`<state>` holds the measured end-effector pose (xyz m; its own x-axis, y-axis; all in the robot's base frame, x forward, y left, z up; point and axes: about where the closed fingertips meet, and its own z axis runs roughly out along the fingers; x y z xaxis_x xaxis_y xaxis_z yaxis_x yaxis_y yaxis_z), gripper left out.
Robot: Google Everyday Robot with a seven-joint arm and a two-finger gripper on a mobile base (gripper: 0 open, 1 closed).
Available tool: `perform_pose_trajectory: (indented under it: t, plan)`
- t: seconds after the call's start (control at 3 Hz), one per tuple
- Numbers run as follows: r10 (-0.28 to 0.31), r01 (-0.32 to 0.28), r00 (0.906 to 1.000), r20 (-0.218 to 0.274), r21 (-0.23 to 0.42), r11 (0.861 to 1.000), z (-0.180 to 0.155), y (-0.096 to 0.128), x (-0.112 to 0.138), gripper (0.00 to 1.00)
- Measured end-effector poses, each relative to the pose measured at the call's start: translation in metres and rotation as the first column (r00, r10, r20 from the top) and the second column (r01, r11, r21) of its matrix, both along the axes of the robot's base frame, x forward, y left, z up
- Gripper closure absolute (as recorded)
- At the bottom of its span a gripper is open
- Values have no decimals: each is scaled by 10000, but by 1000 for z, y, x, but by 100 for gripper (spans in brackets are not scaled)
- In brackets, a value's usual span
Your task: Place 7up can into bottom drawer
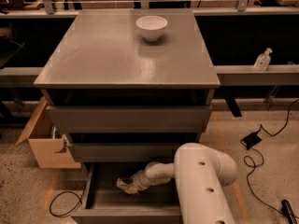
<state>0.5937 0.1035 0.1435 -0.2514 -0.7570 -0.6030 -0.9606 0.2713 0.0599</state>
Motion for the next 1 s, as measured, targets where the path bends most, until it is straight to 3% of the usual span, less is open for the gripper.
perform_pose_trajectory:
  t: [0.33,0.67,1.0]
  plan:
    - [18,-18,10000,-25,5,10000,-1,1,-2,12]
    - [31,-31,10000,-46,18,10000,-2,2,-3,0]
    - [-96,98,9999,-114,121,9999,5,-11,-5,0]
